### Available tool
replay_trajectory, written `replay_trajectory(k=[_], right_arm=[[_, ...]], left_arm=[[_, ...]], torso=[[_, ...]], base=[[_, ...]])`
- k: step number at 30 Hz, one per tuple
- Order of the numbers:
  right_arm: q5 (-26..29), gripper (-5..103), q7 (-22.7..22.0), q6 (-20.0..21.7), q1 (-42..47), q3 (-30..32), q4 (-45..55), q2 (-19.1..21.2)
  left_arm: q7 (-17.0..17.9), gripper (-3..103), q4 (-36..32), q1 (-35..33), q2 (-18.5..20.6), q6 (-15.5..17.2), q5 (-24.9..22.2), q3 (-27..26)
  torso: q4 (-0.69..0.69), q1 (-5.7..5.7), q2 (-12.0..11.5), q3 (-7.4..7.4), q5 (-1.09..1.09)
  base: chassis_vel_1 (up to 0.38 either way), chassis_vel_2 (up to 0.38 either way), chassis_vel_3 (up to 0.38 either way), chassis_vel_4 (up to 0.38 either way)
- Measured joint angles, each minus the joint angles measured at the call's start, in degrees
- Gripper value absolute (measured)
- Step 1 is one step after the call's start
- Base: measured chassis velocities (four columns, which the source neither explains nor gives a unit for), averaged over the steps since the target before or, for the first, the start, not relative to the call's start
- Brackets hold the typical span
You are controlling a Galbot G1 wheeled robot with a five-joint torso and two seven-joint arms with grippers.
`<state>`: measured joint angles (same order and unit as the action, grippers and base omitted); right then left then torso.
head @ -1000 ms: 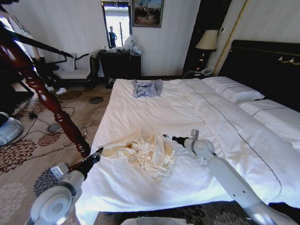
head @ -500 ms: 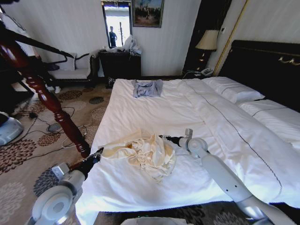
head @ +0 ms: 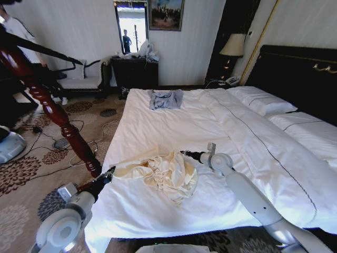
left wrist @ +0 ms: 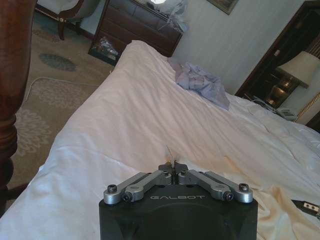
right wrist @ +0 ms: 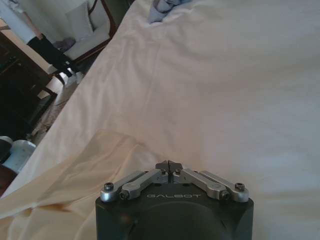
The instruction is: Pick up the clothes from the bed and hang them on the clothes hanger.
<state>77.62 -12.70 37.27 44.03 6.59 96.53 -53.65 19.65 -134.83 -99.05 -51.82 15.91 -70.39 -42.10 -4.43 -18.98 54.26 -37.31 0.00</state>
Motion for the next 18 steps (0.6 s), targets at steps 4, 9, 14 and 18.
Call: replay_trajectory(k=[4, 9, 14, 18], right_arm=[[0.2, 0, -0.1, 0.1, 1.5, 1.2, 2.1, 0.3], [0.2, 0, -0.9, 0.2, 2.5, 2.5, 2.6, 0.9], [0.5, 10, -1.8, 0.4, 2.7, 3.7, 2.0, 0.8], [0.6, 21, -2.1, 0.9, 2.7, 3.8, 2.1, 1.0]], left_arm=[[0.1, 1, 0.0, 0.0, -0.1, 0.0, -0.2, -0.1], [0.2, 1, 0.0, 0.0, -0.2, 0.0, -0.3, 0.0], [0.2, 1, -0.3, -0.1, 0.3, -0.1, -0.3, -0.1], [0.2, 1, -0.5, 0.6, 1.3, -0.1, -0.5, -0.3]], torso=[[0.01, 0.0, 0.0, 0.0, 0.0], [0.0, 0.0, 0.0, 0.0, 0.0], [0.0, 0.0, 0.0, 0.0, 0.0], [0.02, 0.0, 0.0, 0.0, 0.01]], base=[[0.0, 0.0, 0.0, 0.0], [0.0, 0.0, 0.0, 0.0], [0.0, 0.0, 0.0, 0.0], [0.0, 0.0, 0.0, 0.0]])
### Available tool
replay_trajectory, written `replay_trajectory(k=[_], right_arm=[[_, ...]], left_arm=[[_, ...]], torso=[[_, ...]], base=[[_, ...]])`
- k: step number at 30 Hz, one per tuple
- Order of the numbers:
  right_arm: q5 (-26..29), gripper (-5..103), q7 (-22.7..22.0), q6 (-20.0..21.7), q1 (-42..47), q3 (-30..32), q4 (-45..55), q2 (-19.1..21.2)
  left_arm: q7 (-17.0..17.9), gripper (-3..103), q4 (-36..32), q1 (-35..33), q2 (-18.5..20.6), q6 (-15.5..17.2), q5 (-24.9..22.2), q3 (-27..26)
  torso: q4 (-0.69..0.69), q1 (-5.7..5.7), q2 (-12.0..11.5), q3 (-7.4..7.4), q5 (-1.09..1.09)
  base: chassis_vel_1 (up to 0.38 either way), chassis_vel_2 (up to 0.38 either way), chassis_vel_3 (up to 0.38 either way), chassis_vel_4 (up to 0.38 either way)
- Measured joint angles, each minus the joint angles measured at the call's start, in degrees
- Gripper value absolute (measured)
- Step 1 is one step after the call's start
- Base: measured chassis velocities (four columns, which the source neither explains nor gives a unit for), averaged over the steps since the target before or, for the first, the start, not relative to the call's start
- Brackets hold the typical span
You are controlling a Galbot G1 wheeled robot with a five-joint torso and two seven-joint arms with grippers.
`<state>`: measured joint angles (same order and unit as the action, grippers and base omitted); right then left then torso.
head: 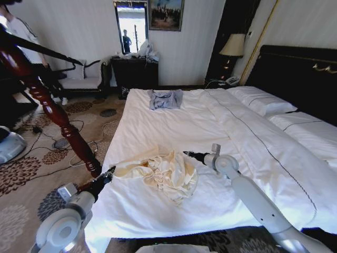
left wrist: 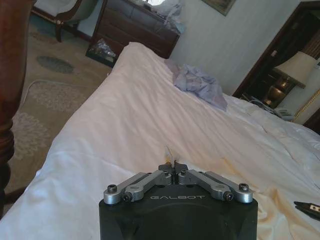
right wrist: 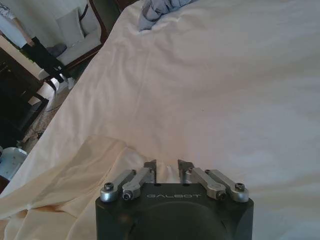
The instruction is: Pick up the clothes from the bed and hang them on the clothes hanger.
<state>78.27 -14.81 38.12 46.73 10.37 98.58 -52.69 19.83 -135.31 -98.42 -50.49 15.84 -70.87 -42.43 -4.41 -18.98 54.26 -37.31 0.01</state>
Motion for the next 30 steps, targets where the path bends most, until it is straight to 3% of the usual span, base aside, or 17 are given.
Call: replay_trajectory(k=[2, 3, 4, 5, 6, 9, 11, 12, 15, 16, 17, 21, 22, 26, 27, 30], right_arm=[[-0.2, 27, 0.0, 0.1, 0.1, 0.4, 0.0, -0.2], [-0.2, 43, -1.0, 0.1, 1.9, 4.9, 1.5, -1.5], [0.2, 48, -1.1, 0.1, 2.7, 6.3, 2.7, -1.5], [0.4, 54, -1.0, 0.1, 3.5, 7.2, 3.6, -1.2], [0.4, 54, -1.0, 0.1, 3.5, 7.2, 3.6, -1.2], [1.1, 71, -0.4, 0.0, 7.1, 11.7, 6.6, -0.1], [1.3, 77, -0.2, -0.1, 9.2, 14.4, 8.3, 0.0], [1.3, 77, -0.2, -0.1, 9.2, 14.4, 8.3, 0.0], [1.1, 92, 0.1, -0.3, 13.1, 18.9, 12.2, 0.0], [0.9, 92, 0.2, -0.3, 14.2, 20.1, 13.7, 0.1], [0.9, 92, 0.2, -0.3, 14.2, 20.1, 13.7, 0.1], [-0.9, 100, 1.2, -1.2, 17.3, 24.4, 18.5, -0.2], [-0.9, 100, 1.2, -1.2, 17.3, 24.4, 18.5, -0.2], [-1.4, 100, 1.6, -2.2, 18.4, 27.9, 22.1, -0.5], [-1.4, 100, 1.6, -2.2, 18.4, 27.9, 22.1, -0.5], [-1.5, 100, 1.6, -2.8, 19.2, 30.2, 23.7, -0.4]], left_arm=[[0.1, 1, -0.1, 1.1, 1.6, 0.0, -0.1, -0.1], [-1.0, 1, -0.4, 8.3, 14.3, -0.2, -2.9, -1.8], [-1.4, 1, -0.4, 10.4, 19.0, -0.7, -3.9, -2.3], [-1.4, 1, -0.2, 11.7, 21.7, -0.9, -4.5, -2.3], [-1.4, 1, -0.2, 11.7, 21.7, -0.9, -4.5, -2.3], [-2.1, 1, 1.3, 18.2, 31.8, -1.3, -6.8, -2.0], [-3.2, 1, 2.8, 24.2, 36.9, -1.4, -8.6, -1.3], [-3.2, 1, 2.8, 24.2, 36.9, -1.4, -8.6, -1.3], [-7.4, 1, 6.4, 33.0, 45.6, -2.7, -12.4, -1.4], [-8.6, 1, 7.5, 34.6, 48.1, -3.2, -13.9, -1.9], [-8.6, 1, 7.5, 34.6, 48.1, -3.2, -13.9, -1.9], [-13.8, 1, 12.5, 37.3, 57.4, -5.9, -18.4, -5.5], [-13.8, 1, 12.5, 37.3, 57.4, -5.9, -18.4, -5.5], [-17.2, 1, 17.3, 32.5, 66.0, -8.2, -21.4, -13.3], [-17.2, 1, 17.3, 32.5, 66.0, -8.2, -21.4, -13.3], [-18.5, 1, 21.2, 26.4, 72.9, -9.4, -23.1, -21.9]], torso=[[0.02, 0.0, 0.0, 0.0, 0.01], [-0.05, -0.01, 0.0, -0.01, 0.01], [-0.03, -0.01, 0.0, -0.01, -0.03], [0.01, -0.01, 0.0, -0.01, -0.01], [0.01, -0.01, 0.0, -0.01, -0.01], [-0.02, -0.01, 0.0, -0.01, -0.01], [-0.04, -0.01, 0.0, 0.0, 0.01], [-0.04, -0.01, 0.0, 0.0, 0.01], [-0.03, -0.01, 0.0, -0.01, -0.01], [-0.03, -0.01, 0.0, -0.01, -0.02], [-0.03, -0.01, 0.0, -0.01, -0.02], [0.0, 0.0, 0.0, 0.0, 0.02], [0.0, 0.0, 0.0, 0.0, 0.02], [-0.01, 0.0, 0.0, 0.0, 0.01], [-0.01, 0.0, 0.0, 0.0, 0.01], [0.01, 0.0, 0.0, 0.0, 0.01]], base=[[0.0, 0.0, 0.0, 0.0], [0.0, 0.0, 0.0, 0.0], [0.0, 0.0, 0.0, 0.0], [0.0, 0.0, 0.0, 0.0], [0.0, 0.0, 0.0, 0.0], [0.0, 0.0, 0.0, 0.0], [0.0, 0.0, 0.0, 0.0], [0.0, 0.0, 0.0, 0.0], [0.0, 0.0, 0.0, 0.0], [0.0, 0.0, 0.0, 0.0], [0.0, 0.0, 0.0, 0.0], [0.0, 0.0, 0.0, 0.0], [0.0, 0.0, 0.0, 0.0], [0.0, 0.0, 0.0, 0.0], [0.0, 0.0, 0.0, 0.0], [0.0, 0.0, 0.0, 0.0]])
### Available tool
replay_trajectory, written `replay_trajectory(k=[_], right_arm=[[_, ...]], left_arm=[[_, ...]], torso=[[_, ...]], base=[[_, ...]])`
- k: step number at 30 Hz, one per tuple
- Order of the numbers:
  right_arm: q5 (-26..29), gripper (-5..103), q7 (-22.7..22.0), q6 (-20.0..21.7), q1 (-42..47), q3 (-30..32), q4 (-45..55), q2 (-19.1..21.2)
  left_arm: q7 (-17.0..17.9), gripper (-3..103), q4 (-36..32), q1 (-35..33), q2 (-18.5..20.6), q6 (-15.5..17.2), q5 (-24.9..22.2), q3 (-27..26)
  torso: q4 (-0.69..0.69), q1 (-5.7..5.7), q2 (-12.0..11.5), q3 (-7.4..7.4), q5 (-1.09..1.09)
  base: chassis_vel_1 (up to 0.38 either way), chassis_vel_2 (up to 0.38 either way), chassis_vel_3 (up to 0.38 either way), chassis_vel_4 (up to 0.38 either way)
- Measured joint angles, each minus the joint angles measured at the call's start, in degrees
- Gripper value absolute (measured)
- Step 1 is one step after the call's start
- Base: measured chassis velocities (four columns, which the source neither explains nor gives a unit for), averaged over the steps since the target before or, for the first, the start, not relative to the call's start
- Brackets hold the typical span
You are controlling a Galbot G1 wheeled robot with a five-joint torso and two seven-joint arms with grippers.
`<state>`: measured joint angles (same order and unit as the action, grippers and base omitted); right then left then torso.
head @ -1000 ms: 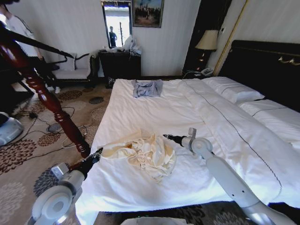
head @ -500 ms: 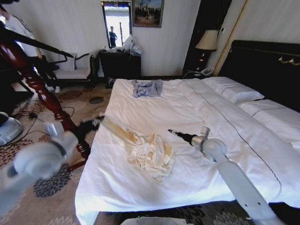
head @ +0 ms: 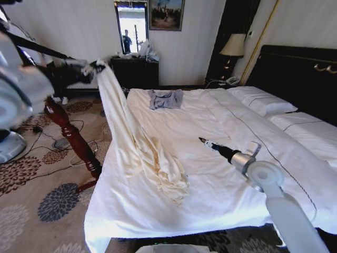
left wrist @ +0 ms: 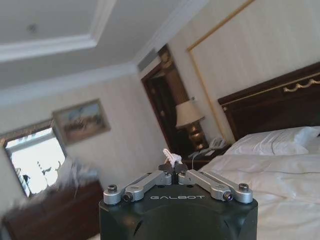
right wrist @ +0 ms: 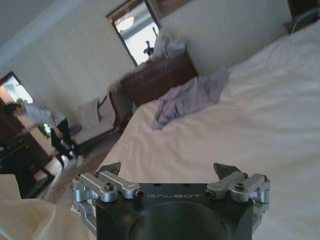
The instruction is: Pick up the clothes from the bed and hang them on the clothes hanger.
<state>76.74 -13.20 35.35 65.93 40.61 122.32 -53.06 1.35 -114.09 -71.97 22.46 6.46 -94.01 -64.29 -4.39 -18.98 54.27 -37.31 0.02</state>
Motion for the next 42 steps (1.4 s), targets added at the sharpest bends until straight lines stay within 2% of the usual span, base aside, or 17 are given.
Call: replay_trajectory(k=[1, 3, 6, 7, 9, 10, 13, 16, 19, 22, 23, 26, 27, 31, 36, 42], right_arm=[[0.0, 100, 0.0, 0.0, 0.0, 0.0, 0.0, 0.0], [0.2, 100, 0.0, -0.2, 0.6, 2.0, 0.8, 0.2], [0.7, 100, 0.0, -0.5, 0.8, 3.7, 1.2, 0.4], [0.7, 100, 0.0, -0.5, 0.8, 3.7, 1.2, 0.4], [1.3, 100, 0.0, -0.5, 1.3, 5.2, 1.9, 0.5], [1.7, 100, 0.0, -0.5, 1.8, 5.9, 2.3, 0.6], [2.4, 100, 0.5, -0.5, 2.9, 7.4, 3.0, 0.9], [4.8, 100, 0.8, -0.2, 4.7, 8.6, 4.0, 1.1], [4.4, 100, 1.6, 0.1, 6.3, 7.5, 4.8, 1.1], [-0.4, 100, 3.6, 0.4, 8.4, 2.3, 5.6, 0.8], [-0.4, 100, 3.6, 0.4, 8.4, 2.3, 5.6, 0.8], [-5.3, 100, 4.6, 0.4, 8.3, -4.1, 4.3, 0.4], [-5.3, 100, 4.6, 0.4, 8.3, -4.1, 4.3, 0.4], [-9.4, 100, 5.1, 0.2, 3.6, -12.2, -1.8, -0.5], [-12.3, 100, 6.3, -0.7, 1.8, -15.6, -5.1, -1.0], [-14.8, 100, 7.6, -1.4, 2.5, -18.3, -2.4, -0.7]], left_arm=[[0.0, 1, 0.0, 0.0, 0.0, 0.0, 0.0, 0.0], [-0.3, 1, 4.5, -8.4, 7.0, -0.2, -1.9, -10.3], [-0.8, 1, 11.4, -14.6, 15.6, -0.1, -4.3, -18.8], [-0.8, 1, 11.4, -14.6, 15.6, -0.1, -4.3, -18.8], [-2.1, 1, 15.6, -16.2, 20.0, 0.4, -6.0, -22.3], [-2.6, 1, 16.5, -16.3, 20.9, 0.5, -6.9, -23.0], [-3.2, 1, 17.5, -15.8, 21.6, 0.8, -9.0, -23.7], [-3.6, 1, 17.2, -14.7, 20.3, 0.9, -10.0, -23.1], [-3.5, 1, 15.6, -13.7, 18.2, 0.9, -10.0, -21.2], [-3.4, 1, 12.8, -12.1, 15.0, 0.9, -10.0, -18.4], [-3.4, 1, 12.8, -12.1, 15.0, 0.9, -10.0, -18.4], [-3.1, 1, 10.7, -11.0, 13.1, 0.9, -10.7, -17.1], [-3.1, 1, 10.7, -11.0, 13.1, 0.9, -10.7, -17.1], [-2.2, 1, 6.7, -9.8, 10.3, 1.2, -11.3, -15.2], [-1.6, 1, 4.0, -8.0, 7.4, 1.5, -11.2, -13.2], [-1.1, 1, 3.0, -7.7, 6.4, 1.7, -11.2, -12.7]], torso=[[0.0, 0.0, 0.0, 0.0, 0.0], [-0.01, 0.01, 0.0, 0.01, -0.05], [-0.08, -0.01, 0.0, -0.01, -0.08], [-0.08, -0.01, 0.0, -0.01, -0.08], [-0.07, -0.03, 0.0, -0.02, -0.1], [-0.06, -0.03, 0.0, -0.02, -0.09], [-0.05, -0.02, 0.0, -0.01, -0.05], [-0.01, 0.01, 0.0, 0.01, 0.0], [-0.02, 0.0, 0.0, 0.0, 0.01], [-0.03, -0.01, 0.0, 0.0, 0.02], [-0.03, -0.01, 0.0, 0.0, 0.02], [-0.02, 0.01, 0.0, 0.0, 0.0], [-0.02, 0.01, 0.0, 0.0, 0.0], [-0.02, 0.0, 0.0, -0.01, -0.02], [-0.01, -0.02, 0.0, -0.01, 0.0], [-0.03, 0.0, 0.0, 0.0, -0.02]], base=[[0.0, 0.0, 0.0, 0.0], [0.0, 0.0, 0.0, 0.0], [0.0, 0.0, 0.0, 0.0], [0.0, 0.0, 0.0, 0.0], [0.0, 0.0, 0.0, 0.0], [0.0, 0.0, 0.0, 0.0], [0.0, 0.0, 0.0, 0.0], [0.0, 0.0, 0.0, 0.0], [0.0, 0.0, 0.0, 0.0], [0.0, 0.0, 0.0, 0.0], [0.0, 0.0, 0.0, 0.0], [0.0, 0.0, 0.0, 0.0], [0.0, 0.0, 0.0, 0.0], [0.0, 0.0, 0.0, 0.0], [0.0, 0.0, 0.0, 0.0], [0.0, 0.0, 0.0, 0.0]])
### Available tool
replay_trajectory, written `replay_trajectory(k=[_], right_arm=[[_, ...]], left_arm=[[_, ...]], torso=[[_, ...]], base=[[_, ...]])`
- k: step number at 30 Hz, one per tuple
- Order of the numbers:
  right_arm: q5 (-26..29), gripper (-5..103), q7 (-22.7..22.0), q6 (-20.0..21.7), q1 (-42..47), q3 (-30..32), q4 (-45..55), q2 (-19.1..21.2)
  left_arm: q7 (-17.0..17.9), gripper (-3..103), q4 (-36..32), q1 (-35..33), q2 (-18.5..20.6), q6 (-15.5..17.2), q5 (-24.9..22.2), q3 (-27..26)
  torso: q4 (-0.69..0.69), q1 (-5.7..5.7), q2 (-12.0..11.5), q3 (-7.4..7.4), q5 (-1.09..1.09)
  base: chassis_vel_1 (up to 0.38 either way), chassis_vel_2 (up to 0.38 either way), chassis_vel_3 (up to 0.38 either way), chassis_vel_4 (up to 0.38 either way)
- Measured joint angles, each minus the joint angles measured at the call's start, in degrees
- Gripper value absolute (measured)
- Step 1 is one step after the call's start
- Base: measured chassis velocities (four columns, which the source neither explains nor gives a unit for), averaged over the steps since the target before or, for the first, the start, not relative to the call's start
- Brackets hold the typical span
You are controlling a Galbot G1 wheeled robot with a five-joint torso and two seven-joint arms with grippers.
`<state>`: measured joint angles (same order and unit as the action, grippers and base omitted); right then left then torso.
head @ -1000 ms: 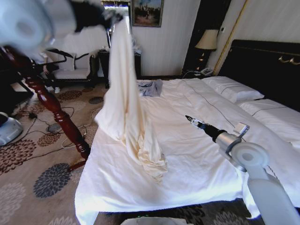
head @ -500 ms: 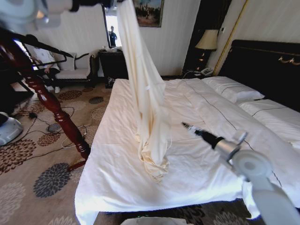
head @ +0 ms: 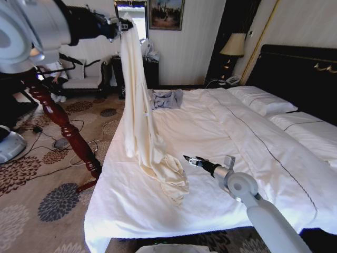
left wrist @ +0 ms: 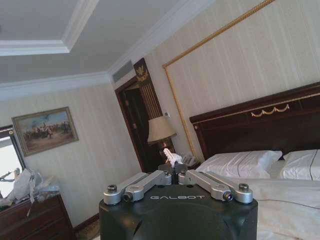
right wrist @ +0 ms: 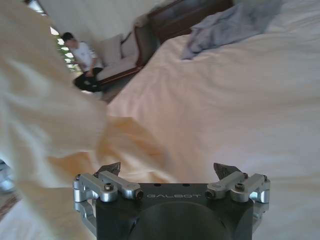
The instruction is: Pick up the clothes from the bed and hang them on the clothes hanger.
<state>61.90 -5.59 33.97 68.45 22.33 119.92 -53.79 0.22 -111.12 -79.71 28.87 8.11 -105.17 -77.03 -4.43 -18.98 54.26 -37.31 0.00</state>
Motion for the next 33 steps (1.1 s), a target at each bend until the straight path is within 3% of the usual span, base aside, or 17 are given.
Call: replay_trajectory(k=[6, 8, 10, 24, 27, 28, 33], right_arm=[[6.3, 100, -0.6, 0.0, -1.7, -2.2, 1.0, -1.2], [13.0, 100, -2.0, 0.4, -3.3, -2.4, 0.4, -2.1], [15.8, 100, -2.4, 0.8, -4.2, -3.0, 0.2, -2.6], [18.0, 103, -2.6, 1.9, -7.5, -8.4, -0.9, -7.2], [18.2, 98, -2.8, 2.1, -8.1, -9.5, -1.1, -8.6], [18.2, 88, -3.0, 2.2, -8.3, -10.0, -1.1, -9.1], [17.8, 72, -3.5, 2.2, -9.3, -11.7, -2.1, -10.6]], left_arm=[[0.2, 1, -1.1, 0.8, -0.9, 0.3, 0.1, 0.8], [0.3, 1, -1.4, 2.0, -1.3, 0.3, 0.1, 1.7], [0.3, 1, -1.7, 2.7, -1.7, 0.4, 0.0, 2.3], [0.7, 1, -2.1, 2.4, -1.6, 0.5, -0.4, 2.7], [0.8, 1, -2.1, 2.4, -1.6, 0.6, -0.4, 2.9], [0.9, 1, -2.1, 2.4, -1.6, 0.6, -0.4, 2.9], [1.1, 1, -2.7, 2.6, -1.6, 0.7, -0.7, 2.6]], torso=[[0.0, -0.01, 0.0, -0.01, 0.01], [0.01, 0.0, 0.0, 0.0, 0.0], [0.01, 0.0, 0.0, 0.0, 0.01], [0.01, -0.01, 0.0, -0.01, 0.0], [0.0, 0.0, 0.0, -0.01, 0.0], [0.0, 0.0, 0.0, 0.0, 0.01], [0.01, -0.01, 0.0, -0.01, 0.01]], base=[[0.0, 0.0, 0.0, 0.0], [0.0, 0.0, 0.0, 0.0], [0.0, 0.0, 0.0, 0.0], [0.0, 0.0, 0.0, 0.0], [0.0, 0.0, 0.0, 0.0], [0.0, 0.0, 0.0, 0.0], [0.0, 0.0, 0.0, 0.0]])
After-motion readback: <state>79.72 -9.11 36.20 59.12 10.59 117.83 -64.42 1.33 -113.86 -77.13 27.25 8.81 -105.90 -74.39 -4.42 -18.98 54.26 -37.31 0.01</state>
